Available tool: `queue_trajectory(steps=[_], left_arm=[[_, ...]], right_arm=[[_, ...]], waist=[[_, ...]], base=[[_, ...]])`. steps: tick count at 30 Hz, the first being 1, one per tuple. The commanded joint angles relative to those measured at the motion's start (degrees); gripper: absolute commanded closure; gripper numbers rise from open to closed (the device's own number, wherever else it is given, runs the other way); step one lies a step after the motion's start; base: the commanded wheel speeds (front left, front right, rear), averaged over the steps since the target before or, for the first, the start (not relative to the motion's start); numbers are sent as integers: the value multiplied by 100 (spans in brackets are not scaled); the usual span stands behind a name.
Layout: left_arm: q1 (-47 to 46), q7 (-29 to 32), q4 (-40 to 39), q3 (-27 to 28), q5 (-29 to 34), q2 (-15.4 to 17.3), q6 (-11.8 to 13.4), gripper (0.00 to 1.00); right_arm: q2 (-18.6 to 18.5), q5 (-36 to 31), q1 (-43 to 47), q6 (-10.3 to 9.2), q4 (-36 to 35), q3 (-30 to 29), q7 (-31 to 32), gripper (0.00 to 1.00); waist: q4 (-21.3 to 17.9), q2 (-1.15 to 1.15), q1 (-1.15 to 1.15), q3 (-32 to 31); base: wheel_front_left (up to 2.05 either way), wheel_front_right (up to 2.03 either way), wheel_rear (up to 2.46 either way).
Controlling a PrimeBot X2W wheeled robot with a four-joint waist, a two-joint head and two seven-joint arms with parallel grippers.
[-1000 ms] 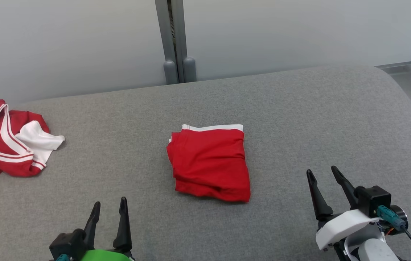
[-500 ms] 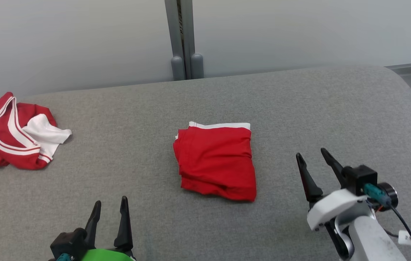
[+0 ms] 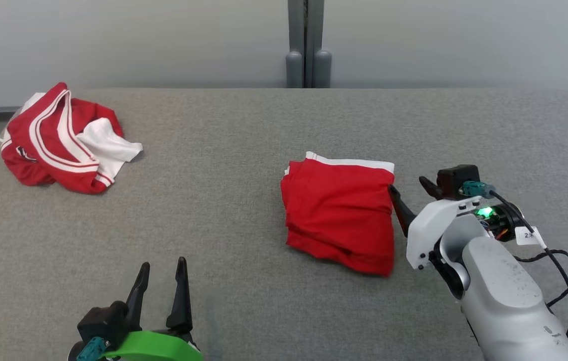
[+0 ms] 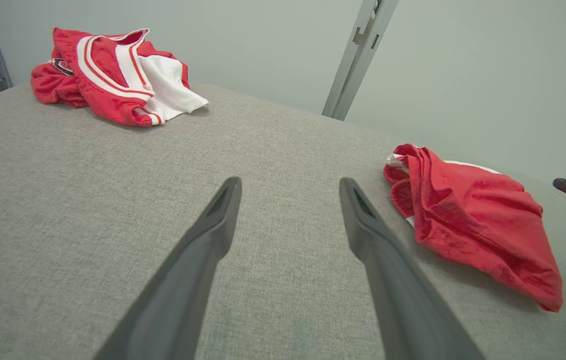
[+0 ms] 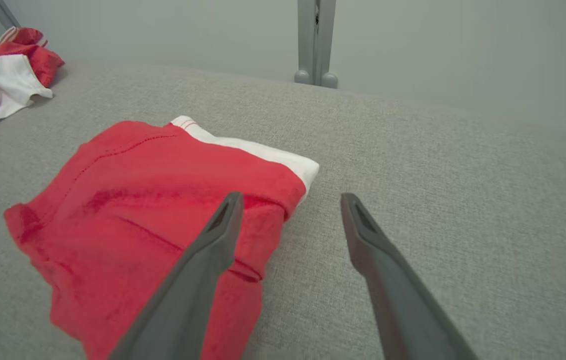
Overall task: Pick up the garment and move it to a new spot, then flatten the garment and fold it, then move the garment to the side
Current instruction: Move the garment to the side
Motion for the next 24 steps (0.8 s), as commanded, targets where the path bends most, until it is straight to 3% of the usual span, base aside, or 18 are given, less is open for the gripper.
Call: queue_trajectory(steps=[1,2,8,10,11,12,13,18,24], left_arm=[[-113,-1,-17,-12,-51,14,20,0],[-149,-2,-48,-9,-85,13,35,0],[-192,-1,-77,-18,-117,14,51,0],[-212,-2,-93,-17,-135,14,58,0],[-223,-2,-98,-23,-129,14,66,0],[-237,-2,-100,-29,-126,14,66,0],[-258,-2,-101,-43,-126,13,63,0],[-335,-2,-132,-77,-76,14,54,0],[-484,-1,-244,-146,31,14,0,0]], right_arm=[[-25,49,-100,-6,180,15,83,0],[-28,121,-234,-6,651,29,212,0],[-24,401,-381,-6,1186,130,356,0],[-27,503,-447,-6,1289,207,362,56],[-25,536,-476,-6,1347,257,351,75],[-24,555,-503,-6,1389,301,344,83],[-24,583,-533,-6,1430,349,322,100],[-38,700,-763,-6,1516,545,110,100],[-227,802,-1009,-7,1507,723,-209,100]], waist=[[350,0,0,258],[534,0,0,383],[632,0,0,518],[626,0,0,554],[611,0,0,577],[594,0,0,596],[573,0,0,616],[386,0,0,736],[-99,0,0,892]], base=[[0,0,0],[0,0,0],[0,0,0],[0,0,0],[0,0,0],[0,0,0],[0,0,0],[0,0,0],[0,0,0]])
